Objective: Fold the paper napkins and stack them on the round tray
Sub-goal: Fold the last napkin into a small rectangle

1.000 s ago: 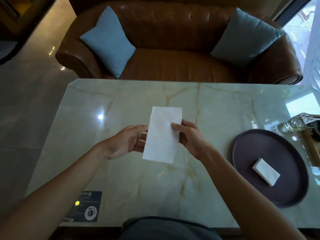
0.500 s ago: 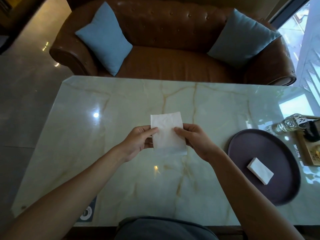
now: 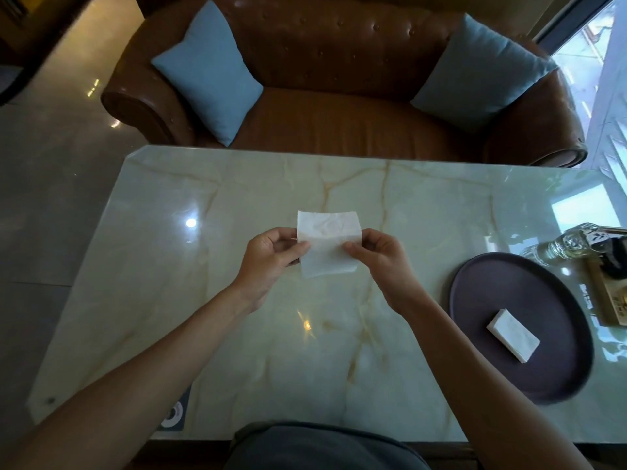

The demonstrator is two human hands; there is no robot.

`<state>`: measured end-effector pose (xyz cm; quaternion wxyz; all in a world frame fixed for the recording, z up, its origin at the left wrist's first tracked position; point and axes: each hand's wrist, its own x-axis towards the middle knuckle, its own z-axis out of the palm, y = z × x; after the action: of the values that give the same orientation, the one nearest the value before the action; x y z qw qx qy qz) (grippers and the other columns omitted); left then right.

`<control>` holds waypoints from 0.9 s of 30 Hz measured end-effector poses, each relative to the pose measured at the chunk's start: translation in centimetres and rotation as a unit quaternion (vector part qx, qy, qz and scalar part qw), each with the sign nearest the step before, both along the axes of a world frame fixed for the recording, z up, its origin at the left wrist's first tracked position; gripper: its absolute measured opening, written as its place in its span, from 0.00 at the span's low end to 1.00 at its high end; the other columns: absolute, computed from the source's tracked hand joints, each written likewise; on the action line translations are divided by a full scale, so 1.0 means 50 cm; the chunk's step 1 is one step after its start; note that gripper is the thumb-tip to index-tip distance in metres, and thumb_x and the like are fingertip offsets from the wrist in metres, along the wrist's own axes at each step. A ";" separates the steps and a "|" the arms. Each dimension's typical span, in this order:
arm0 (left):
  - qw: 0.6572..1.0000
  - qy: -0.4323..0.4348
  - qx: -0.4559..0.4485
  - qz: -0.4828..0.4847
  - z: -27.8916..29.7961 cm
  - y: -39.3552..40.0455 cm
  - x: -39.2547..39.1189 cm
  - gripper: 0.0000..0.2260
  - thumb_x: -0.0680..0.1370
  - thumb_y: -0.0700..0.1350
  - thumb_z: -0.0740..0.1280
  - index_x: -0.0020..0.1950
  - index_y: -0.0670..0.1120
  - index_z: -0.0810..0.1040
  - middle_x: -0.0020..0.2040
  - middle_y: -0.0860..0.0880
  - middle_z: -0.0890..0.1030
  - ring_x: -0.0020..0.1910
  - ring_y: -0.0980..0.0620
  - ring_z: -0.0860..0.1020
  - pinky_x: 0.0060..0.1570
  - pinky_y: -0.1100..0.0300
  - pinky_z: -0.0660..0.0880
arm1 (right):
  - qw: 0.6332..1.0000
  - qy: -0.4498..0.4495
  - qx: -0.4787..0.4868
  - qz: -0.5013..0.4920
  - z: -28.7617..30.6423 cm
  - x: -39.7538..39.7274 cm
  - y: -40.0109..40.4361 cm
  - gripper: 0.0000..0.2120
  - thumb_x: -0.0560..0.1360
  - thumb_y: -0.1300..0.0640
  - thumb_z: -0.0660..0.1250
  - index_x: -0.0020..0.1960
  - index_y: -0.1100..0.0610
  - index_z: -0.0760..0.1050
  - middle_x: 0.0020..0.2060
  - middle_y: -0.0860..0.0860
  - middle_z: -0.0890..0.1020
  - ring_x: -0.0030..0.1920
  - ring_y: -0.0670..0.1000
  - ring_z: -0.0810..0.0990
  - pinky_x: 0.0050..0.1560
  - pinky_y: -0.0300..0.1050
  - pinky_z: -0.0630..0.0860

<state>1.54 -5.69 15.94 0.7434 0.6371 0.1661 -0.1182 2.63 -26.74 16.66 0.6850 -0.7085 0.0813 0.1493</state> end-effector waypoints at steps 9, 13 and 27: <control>0.977 -0.107 0.159 -0.090 0.007 0.006 0.010 0.14 0.75 0.36 0.75 0.59 0.46 0.83 0.37 0.56 0.78 0.38 0.58 0.78 0.47 0.67 0.75 | 0.992 -0.084 -0.084 0.030 0.003 0.005 -0.009 0.25 0.79 0.64 0.69 0.72 0.51 0.69 0.39 0.51 0.82 0.41 0.49 0.81 0.47 0.42 0.78; 0.962 -0.125 0.223 -0.099 0.005 0.009 0.013 0.12 0.75 0.40 0.76 0.58 0.48 0.85 0.37 0.57 0.78 0.37 0.60 0.77 0.48 0.67 0.75 | 0.981 -0.092 -0.167 0.035 0.003 0.012 -0.011 0.16 0.77 0.63 0.72 0.64 0.56 0.80 0.52 0.51 0.86 0.53 0.49 0.84 0.58 0.51 0.81; 0.926 -0.172 0.317 -0.116 0.007 0.019 0.008 0.06 0.76 0.41 0.75 0.46 0.52 0.85 0.58 0.52 0.78 0.58 0.59 0.78 0.61 0.67 0.71 | 0.957 -0.136 -0.246 0.067 -0.010 0.017 -0.013 0.03 0.75 0.59 0.74 0.46 0.51 0.83 0.61 0.44 0.79 0.63 0.41 0.77 0.62 0.41 0.71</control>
<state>1.96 -4.72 16.31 0.5012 0.8646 -0.0106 -0.0329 3.47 -27.38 16.15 0.4824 -0.8726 -0.0255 0.0727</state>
